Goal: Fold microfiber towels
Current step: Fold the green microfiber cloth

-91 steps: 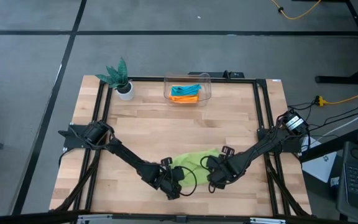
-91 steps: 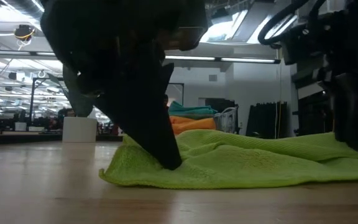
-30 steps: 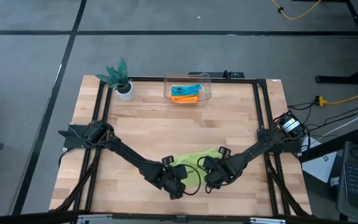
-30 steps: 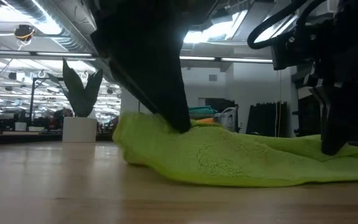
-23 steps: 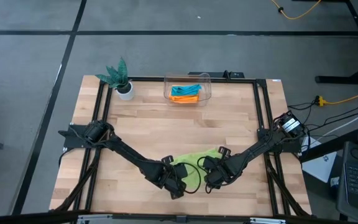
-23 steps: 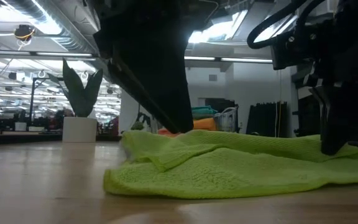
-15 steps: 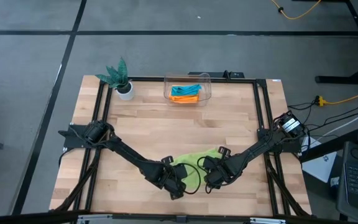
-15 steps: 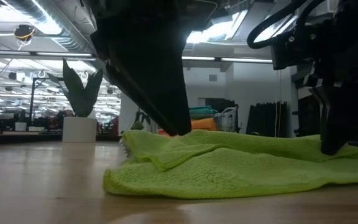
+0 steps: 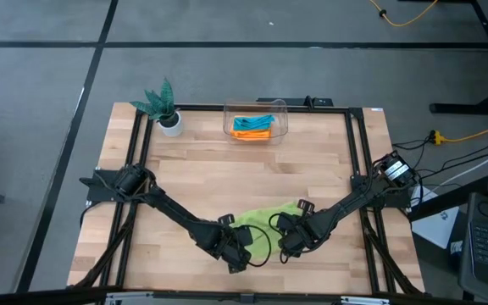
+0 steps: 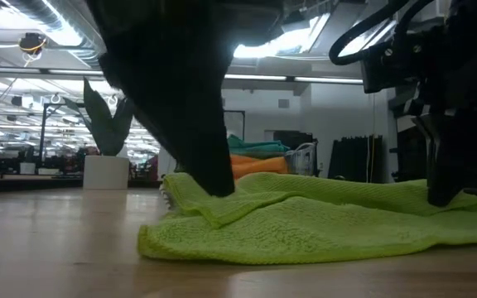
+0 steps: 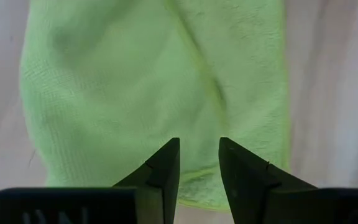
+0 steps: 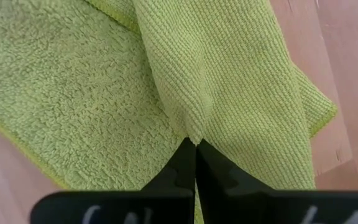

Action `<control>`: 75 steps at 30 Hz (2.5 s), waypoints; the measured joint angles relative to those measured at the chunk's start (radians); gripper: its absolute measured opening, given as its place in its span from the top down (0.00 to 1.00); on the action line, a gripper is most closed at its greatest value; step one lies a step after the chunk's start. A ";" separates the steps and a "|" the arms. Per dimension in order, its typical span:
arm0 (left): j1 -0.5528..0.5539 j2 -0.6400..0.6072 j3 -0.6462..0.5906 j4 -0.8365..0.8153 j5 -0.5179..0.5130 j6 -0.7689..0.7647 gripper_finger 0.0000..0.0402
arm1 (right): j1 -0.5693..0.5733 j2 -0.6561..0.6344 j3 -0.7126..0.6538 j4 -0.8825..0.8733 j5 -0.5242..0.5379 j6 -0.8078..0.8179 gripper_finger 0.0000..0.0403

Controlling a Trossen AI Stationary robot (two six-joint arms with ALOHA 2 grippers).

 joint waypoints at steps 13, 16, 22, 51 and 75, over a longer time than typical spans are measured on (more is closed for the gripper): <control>0.000 0.001 -0.046 0.055 0.014 -0.025 0.74 | 0.000 0.000 0.000 0.000 0.000 0.000 0.99; 0.000 0.001 -0.046 0.055 0.030 0.001 0.74 | 0.000 0.000 0.000 0.000 0.000 0.000 0.99; -0.015 0.001 -0.046 0.013 0.104 0.254 0.74 | 0.000 0.000 0.000 0.000 0.000 0.000 0.99; -0.009 0.001 -0.046 -0.009 -0.031 0.603 0.74 | 0.000 0.000 0.000 0.011 0.001 0.000 0.99; 0.003 0.000 -0.046 -0.024 0.023 0.623 0.88 | 0.000 0.000 0.000 0.011 0.008 -0.001 0.99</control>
